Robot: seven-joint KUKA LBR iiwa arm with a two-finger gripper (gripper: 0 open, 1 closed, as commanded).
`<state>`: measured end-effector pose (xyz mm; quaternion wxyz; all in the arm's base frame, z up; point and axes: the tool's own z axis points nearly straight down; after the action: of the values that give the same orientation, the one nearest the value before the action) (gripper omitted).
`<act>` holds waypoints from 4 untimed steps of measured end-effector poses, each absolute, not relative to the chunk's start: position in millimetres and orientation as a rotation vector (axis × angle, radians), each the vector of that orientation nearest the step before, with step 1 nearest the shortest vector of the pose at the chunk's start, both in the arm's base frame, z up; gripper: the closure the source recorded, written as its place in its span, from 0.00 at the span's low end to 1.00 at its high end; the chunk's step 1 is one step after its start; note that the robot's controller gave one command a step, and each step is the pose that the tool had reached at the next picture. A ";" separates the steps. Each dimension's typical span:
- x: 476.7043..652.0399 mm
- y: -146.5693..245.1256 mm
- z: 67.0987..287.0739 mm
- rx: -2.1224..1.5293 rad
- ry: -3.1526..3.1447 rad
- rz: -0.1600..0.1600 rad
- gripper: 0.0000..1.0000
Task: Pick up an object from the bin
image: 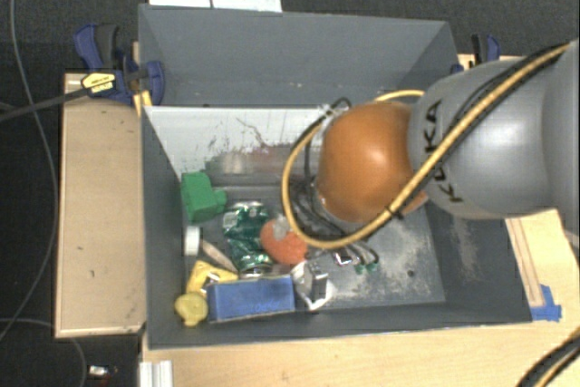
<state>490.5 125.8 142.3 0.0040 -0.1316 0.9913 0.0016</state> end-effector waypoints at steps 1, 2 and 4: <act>512.9 118.8 132.4 -0.434 3.097 0.008 0.00; 532.0 107.5 124.6 -0.028 3.129 0.009 0.00; 537.9 96.9 95.2 -0.253 3.115 0.007 0.00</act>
Offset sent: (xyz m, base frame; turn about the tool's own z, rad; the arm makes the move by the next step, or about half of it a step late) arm 0.0665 -0.0371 -0.0291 -0.0795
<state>537.9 96.9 95.2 0.0081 -0.0809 0.9967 0.0024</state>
